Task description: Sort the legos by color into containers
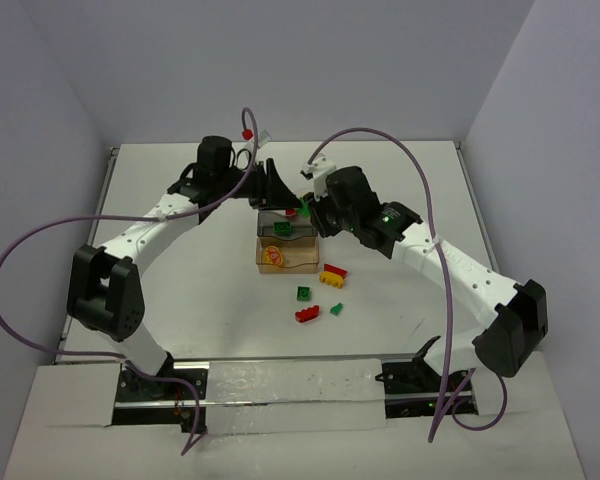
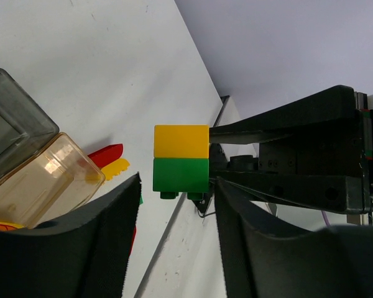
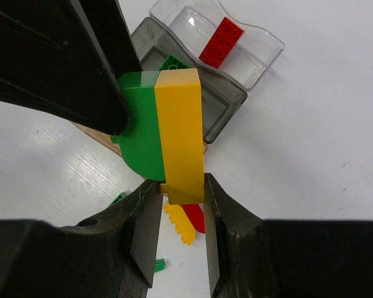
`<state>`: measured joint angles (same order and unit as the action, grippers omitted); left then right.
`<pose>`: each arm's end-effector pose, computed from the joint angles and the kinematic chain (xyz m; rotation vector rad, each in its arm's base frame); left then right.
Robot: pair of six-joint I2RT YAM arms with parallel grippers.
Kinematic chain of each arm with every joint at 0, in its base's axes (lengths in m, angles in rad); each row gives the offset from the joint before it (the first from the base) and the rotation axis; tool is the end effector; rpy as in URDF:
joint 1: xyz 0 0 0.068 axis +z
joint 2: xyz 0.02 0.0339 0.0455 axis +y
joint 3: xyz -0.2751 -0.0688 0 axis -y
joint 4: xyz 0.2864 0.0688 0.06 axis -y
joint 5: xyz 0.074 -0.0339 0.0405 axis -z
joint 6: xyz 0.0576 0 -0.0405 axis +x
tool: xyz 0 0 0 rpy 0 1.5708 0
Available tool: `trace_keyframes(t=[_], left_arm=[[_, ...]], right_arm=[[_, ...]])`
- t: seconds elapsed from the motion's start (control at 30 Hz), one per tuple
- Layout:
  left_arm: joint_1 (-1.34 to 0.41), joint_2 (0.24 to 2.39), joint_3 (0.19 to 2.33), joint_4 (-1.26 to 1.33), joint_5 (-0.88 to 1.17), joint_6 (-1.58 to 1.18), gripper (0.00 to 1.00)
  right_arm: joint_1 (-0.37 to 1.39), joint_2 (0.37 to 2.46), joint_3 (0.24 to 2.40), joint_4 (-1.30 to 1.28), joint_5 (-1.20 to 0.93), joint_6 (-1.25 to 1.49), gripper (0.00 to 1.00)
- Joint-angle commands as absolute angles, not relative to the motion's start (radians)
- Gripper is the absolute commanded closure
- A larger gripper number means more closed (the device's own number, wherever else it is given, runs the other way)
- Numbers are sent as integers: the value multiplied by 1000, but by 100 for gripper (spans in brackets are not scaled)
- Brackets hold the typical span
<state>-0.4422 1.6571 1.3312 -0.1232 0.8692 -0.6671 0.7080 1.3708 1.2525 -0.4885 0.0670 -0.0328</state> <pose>0.3738 -0.2257 0.3045 0.3767 2.1777 -1.5391 0.2797 0.2343 0.3339 -0.7579 2.0578 0.3106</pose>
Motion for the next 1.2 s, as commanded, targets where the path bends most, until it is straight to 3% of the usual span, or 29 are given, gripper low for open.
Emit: trace_keyframes(t=[0.0, 0.17, 0.4, 0.53, 0.57, 1.17], left_arm=[[-451, 1661, 1328, -73, 895, -681, 45], [-451, 1669, 1327, -60, 910, -689, 49], [-453, 1675, 1313, -19, 946, -720, 67], [-453, 1675, 1292, -10, 966, -734, 89], [-453, 1670, 1290, -24, 966, -713, 98], [-399, 1597, 1181, -156, 944, -565, 100]], right_arm=[[718, 1373, 1311, -460, 94, -35, 100], [727, 1374, 1316, -462, 98, -40, 100], [729, 1374, 1313, -452, 105, -41, 100], [729, 1373, 1316, -444, 132, -35, 100], [727, 1370, 1313, -439, 148, -34, 100], [626, 1336, 1281, -427, 221, -14, 100]])
